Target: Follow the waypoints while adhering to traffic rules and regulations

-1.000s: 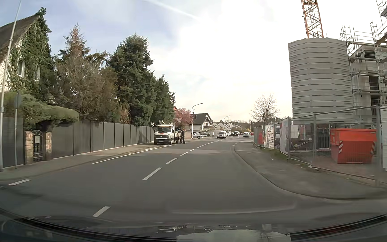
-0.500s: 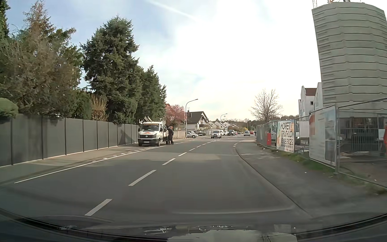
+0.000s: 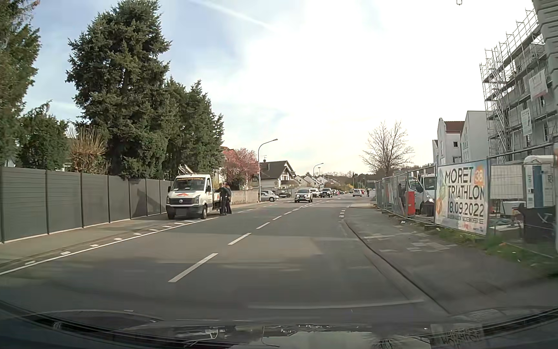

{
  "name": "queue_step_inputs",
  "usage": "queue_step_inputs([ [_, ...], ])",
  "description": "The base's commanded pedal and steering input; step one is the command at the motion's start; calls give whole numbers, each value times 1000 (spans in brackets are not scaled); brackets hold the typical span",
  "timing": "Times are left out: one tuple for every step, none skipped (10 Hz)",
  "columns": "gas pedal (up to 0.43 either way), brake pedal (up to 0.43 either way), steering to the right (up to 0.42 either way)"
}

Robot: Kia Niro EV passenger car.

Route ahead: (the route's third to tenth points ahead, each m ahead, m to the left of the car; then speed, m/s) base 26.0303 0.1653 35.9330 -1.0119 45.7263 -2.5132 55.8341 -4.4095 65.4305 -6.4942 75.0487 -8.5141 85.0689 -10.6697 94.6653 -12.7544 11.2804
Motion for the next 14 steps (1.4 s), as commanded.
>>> queue_step_inputs([
  [110, 0, 9],
  [110, 0, 9],
  [110, 0, 9],
  [110, 0, 10],
  [110, 0, 13],
  [110, 0, 17],
  [110, 0, 19],
  [110, 0, 22],
  [110, 0, 22],
  [110, 0, 22],
  [110, 0, 22],
  [110, 0, 22],
  [110, 0, 22],
  [110, 0, 22],
])
